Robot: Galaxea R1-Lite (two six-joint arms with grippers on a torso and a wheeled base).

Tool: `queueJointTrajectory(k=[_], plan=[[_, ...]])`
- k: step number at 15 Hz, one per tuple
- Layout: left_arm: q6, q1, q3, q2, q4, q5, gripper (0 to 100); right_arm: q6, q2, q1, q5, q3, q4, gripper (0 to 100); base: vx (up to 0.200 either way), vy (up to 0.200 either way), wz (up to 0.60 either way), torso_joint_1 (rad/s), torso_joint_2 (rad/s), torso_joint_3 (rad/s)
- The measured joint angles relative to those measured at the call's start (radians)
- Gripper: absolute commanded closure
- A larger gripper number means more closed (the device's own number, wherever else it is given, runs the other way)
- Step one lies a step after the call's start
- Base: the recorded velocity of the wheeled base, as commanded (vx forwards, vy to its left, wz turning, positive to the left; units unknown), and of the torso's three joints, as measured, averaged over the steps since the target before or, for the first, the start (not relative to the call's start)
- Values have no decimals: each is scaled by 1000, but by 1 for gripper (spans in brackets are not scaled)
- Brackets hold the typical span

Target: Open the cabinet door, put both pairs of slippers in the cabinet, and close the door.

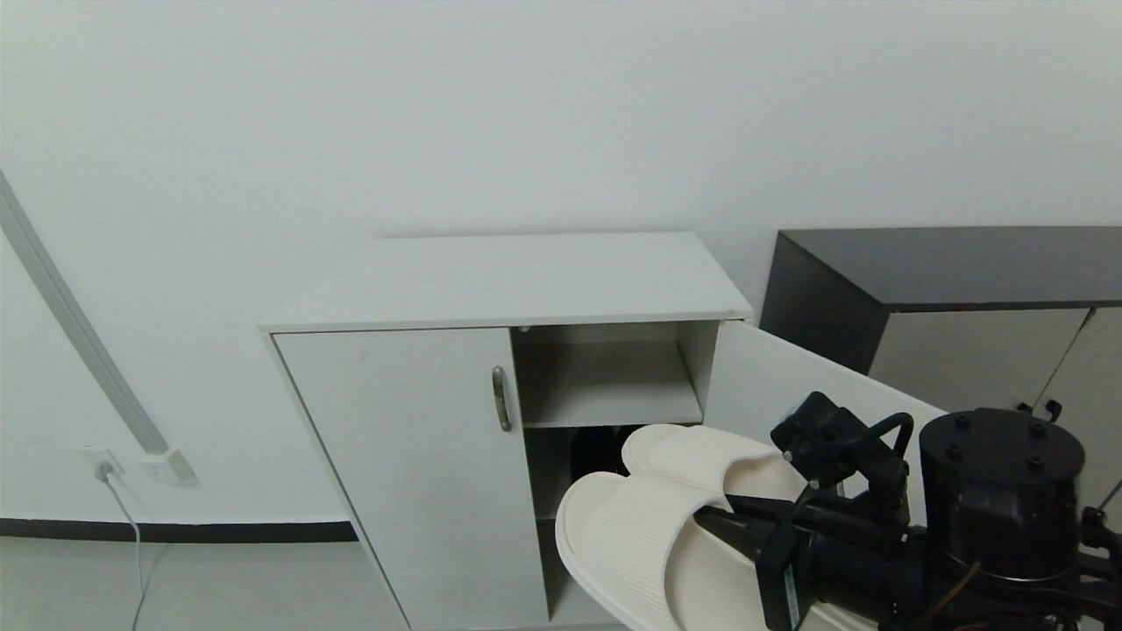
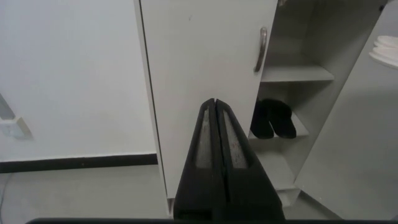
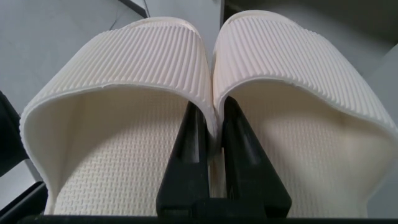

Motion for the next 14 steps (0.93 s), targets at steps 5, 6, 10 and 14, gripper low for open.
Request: queueJointTrajectory(k=[5, 6, 10, 14], plan=[[-1, 0, 0, 0, 0, 0, 100, -3, 6, 4, -2, 18, -44, 100, 0, 0, 0, -160, 490, 330], [0, 0, 0, 0, 0, 0, 100, -3, 7, 5, -2, 21, -47, 100, 0, 0, 0, -129, 486, 344], [-1, 0, 0, 0, 0, 0, 100, -3, 8, 6, -2, 26, -49, 100, 0, 0, 0, -112, 466, 349], [-1, 0, 0, 0, 0, 0, 100, -3, 9, 7, -1, 27, -50, 100, 0, 0, 0, -56, 455, 383]])
